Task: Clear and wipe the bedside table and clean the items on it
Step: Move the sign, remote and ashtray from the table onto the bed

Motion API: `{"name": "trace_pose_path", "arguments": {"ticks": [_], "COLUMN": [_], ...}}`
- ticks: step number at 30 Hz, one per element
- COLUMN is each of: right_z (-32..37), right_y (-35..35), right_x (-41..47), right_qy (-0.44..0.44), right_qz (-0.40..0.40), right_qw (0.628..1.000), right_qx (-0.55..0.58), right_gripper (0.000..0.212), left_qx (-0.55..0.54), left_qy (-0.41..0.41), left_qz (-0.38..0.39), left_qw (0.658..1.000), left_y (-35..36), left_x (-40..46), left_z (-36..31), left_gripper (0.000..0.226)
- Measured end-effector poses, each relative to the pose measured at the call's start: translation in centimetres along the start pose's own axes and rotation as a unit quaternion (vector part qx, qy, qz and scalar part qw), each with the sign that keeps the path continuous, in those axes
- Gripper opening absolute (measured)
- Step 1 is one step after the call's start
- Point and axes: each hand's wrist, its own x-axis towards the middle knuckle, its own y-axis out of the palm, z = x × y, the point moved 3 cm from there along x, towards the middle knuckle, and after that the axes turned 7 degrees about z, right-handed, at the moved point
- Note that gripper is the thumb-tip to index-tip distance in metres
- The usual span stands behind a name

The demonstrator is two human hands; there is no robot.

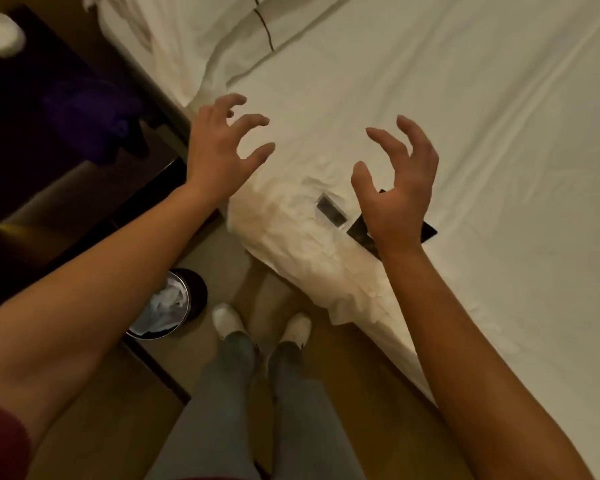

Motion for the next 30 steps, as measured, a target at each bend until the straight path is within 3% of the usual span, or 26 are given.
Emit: {"name": "trace_pose_path", "arguments": {"ticks": [4,16,21,26,30], "right_z": [5.1,17.7,21.5,24.1,25.9], "right_y": [7.3,25.7,32.6,40.1,45.0], "right_x": [1.9,7.7,9.8,13.7,17.1], "right_qy": [-0.035,-0.145,-0.192,-0.216,-0.223], "right_qz": [0.075,0.197,0.264,0.323,0.37], "right_qw": [0.997,0.97,0.945,0.921,0.902], "right_qx": [0.001,0.004,0.011,-0.002,-0.021], "right_gripper": [0.058,0.059,0.068,0.08,0.097], "left_qx": [0.022,0.1,0.111,0.141,0.15], "left_qy": [-0.047,-0.236,-0.339,-0.365,-0.374], "left_qz": [-0.038,-0.087,-0.083,-0.076,-0.019], "left_qw": [0.998,0.963,0.931,0.917,0.915], "left_y": [-4.1,-16.9,-19.7,-21.3,-21.5], "left_x": [-2.0,-9.8,-11.7,-9.6,-7.6], "left_z": [6.6,26.9,32.7,37.9,41.8], "left_gripper": [0.044,0.049,0.051,0.053,0.057]}}
